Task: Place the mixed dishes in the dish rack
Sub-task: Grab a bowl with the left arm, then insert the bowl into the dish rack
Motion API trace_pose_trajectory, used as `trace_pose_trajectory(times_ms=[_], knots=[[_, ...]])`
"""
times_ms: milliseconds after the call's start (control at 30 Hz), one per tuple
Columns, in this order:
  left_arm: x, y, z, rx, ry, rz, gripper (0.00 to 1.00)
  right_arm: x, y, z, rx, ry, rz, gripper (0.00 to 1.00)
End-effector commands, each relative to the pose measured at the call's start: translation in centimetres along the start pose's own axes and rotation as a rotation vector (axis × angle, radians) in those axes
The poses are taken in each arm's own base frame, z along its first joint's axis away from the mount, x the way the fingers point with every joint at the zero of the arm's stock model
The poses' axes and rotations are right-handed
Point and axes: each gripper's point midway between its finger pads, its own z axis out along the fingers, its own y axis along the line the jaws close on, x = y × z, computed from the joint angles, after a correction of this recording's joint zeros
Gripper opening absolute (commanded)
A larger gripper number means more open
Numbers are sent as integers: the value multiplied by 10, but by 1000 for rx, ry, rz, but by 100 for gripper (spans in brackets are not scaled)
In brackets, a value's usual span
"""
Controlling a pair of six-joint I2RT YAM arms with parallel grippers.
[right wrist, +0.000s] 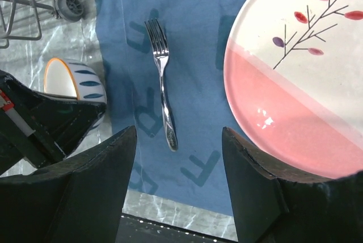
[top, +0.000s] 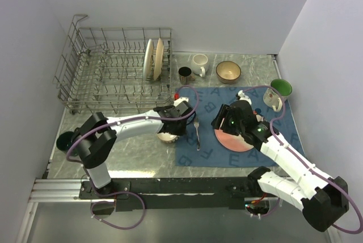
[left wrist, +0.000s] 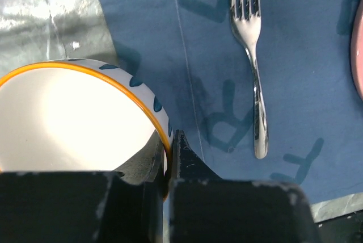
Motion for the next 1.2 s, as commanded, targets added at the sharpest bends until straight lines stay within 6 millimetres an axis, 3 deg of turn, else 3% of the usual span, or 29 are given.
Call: trace_pose_trajectory(times_ms=[0,167,200,467,667,700,767,800,867,900,1000,1167], knots=[[-26,-14,-41,74,-79,-48,1,-8,5,-3,-32,-38,6,69],[-40,-28,-78,203,-133,-66,1,-11,11,-3,-56,-36,13,69],[-44,-32,-93,246,-150,-72,1,-11,13,-3,-67,-33,11,69],[-75,-40,-157,396,-252,-89,1,-14,20,0,-89,-23,5,70],[-112,-37,-218,450,-369,-84,1,-19,22,0,-94,-30,10,100],[-125,-30,-234,463,-412,-101,1,-17,25,0,-107,-14,3,100],[-134,-24,-247,486,-436,-97,1,-19,28,-1,-117,-10,1,100],[-150,-13,-261,487,-485,-118,1,-19,28,-1,-116,-9,2,100],[-161,-2,-272,475,-512,-112,1,-22,31,-2,-130,-14,7,100],[-176,8,-281,459,-552,-114,1,-23,32,-2,-133,-18,10,100],[-200,26,-288,442,-595,-120,1,-27,37,-3,-146,-16,12,100],[-233,39,-275,581,-594,-146,1,-31,35,0,-128,-10,12,100]])
